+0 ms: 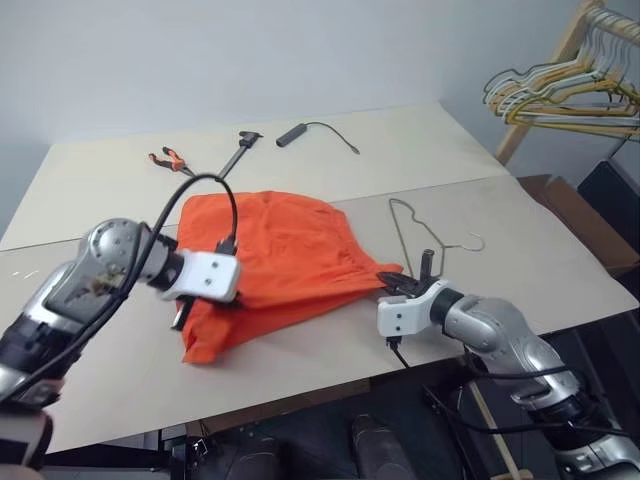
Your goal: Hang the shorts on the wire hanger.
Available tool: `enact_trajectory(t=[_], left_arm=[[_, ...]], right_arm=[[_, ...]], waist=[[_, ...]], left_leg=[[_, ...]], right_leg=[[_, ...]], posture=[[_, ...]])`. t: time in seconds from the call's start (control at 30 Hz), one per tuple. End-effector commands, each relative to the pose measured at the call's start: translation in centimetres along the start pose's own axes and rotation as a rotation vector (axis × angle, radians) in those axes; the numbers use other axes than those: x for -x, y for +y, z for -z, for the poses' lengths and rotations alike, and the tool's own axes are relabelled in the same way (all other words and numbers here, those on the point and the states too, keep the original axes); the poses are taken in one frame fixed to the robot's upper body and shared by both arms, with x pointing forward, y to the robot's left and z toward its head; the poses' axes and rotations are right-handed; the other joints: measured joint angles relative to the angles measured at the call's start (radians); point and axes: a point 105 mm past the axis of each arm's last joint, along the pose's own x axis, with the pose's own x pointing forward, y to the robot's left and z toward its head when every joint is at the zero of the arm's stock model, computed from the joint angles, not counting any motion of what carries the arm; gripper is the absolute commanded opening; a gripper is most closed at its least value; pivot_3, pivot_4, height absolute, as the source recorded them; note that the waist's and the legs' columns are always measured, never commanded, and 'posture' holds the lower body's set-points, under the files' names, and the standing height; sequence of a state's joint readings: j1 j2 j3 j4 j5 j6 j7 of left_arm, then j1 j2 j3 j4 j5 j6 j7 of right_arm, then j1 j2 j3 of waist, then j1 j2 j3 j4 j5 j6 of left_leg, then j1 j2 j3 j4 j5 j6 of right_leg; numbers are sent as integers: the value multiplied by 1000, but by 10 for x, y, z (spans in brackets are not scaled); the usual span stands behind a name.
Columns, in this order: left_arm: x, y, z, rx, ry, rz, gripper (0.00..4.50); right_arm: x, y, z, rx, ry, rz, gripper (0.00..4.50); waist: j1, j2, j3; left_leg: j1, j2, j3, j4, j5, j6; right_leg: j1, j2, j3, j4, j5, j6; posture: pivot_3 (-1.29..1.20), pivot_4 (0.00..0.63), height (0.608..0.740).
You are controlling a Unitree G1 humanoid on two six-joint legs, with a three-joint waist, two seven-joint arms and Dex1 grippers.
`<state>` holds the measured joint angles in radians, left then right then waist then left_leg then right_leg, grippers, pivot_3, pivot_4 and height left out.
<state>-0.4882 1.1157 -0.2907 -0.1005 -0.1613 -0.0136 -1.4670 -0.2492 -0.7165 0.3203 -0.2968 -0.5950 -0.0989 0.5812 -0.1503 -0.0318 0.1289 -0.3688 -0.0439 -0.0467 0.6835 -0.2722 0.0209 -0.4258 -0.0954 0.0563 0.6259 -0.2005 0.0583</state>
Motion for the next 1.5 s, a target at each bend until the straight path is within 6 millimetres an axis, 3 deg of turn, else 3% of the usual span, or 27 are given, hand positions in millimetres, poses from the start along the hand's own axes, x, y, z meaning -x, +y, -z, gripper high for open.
enact_trajectory(t=[0.03,0.27,0.47,0.5,0.57,0.73,0.83,0.93,1.03,1.1,1.23,1.33,1.5], left_arm=[[19,-20,8,-31,90,56,0],[5,-51,-1,-45,74,100,0],[-4,-68,-8,-18,52,139,0],[-5,-69,-9,-15,49,138,444],[-7,-72,-13,0,30,148,925],[-2,-69,-18,29,4,129,2572],[7,-62,-18,60,-16,92,3590],[14,-47,-17,89,-48,6,4500],[19,-32,-20,107,-96,-65,4500],[25,-15,-26,130,-183,-162,4500],[34,17,-40,200,-379,-354,4500],[39,35,-53,276,-514,-436,4500],[38,50,-72,344,-649,-455,4500]], right_arm=[[16,-13,26,12,72,12,18],[32,9,8,26,-92,-146,18],[36,28,7,-10,-121,-231,18],[38,29,6,-21,-130,-245,253],[43,31,3,-55,-146,-278,732],[68,38,-4,-116,-174,-414,2414],[83,34,-8,-240,-189,-436,3509],[91,18,-4,-414,-159,-389,4489],[98,-1,5,-582,-134,-307,4489],[100,-11,26,-707,-36,-221,4489],[100,-11,55,-862,161,-161,4489],[85,-2,82,-1041,371,-111,4489],[54,-4,99,-1294,472,-48,4489]], waist=[[1,0,0],[28,0,0],[37,0,0],[37,0,0],[40,0,0],[53,0,0],[54,-1,0],[54,-1,-1],[54,-2,-1],[54,-3,-3],[55,-6,-6],[48,-6,-7],[43,-7,-9]], left_leg=[[0,0,0,0,0,0],[1,2,3,0,-1,1],[2,3,4,0,-1,1],[2,3,5,0,-1,1],[3,3,6,0,-1,1],[3,5,8,0,-2,3],[3,5,9,0,-2,3],[5,6,10,0,-2,3],[8,6,12,0,-2,3],[8,7,13,0,-2,3],[7,6,13,0,-2,3],[7,6,14,0,-3,3],[7,6,16,0,-3,3]], right_leg=[[0,0,0,0,0,0],[1,1,0,-2,0,0],[2,1,0,-2,0,0],[3,2,1,-2,0,0],[3,2,2,-1,0,0],[3,3,2,-2,0,0],[3,3,2,-3,0,0],[4,3,3,-2,0,0],[6,3,4,-2,0,0],[6,4,5,-2,0,0],[5,3,6,-2,1,0],[3,3,8,-2,2,0],[3,4,10,-2,3,0]], posture=[[-118,81,740],[-107,83,740],[-108,84,740],[-110,82,740],[-110,82,740],[-118,78,740],[-125,76,740],[-128,75,740],[-131,74,740],[-133,73,740],[-138,72,740],[-144,72,740],[-150,73,740]])
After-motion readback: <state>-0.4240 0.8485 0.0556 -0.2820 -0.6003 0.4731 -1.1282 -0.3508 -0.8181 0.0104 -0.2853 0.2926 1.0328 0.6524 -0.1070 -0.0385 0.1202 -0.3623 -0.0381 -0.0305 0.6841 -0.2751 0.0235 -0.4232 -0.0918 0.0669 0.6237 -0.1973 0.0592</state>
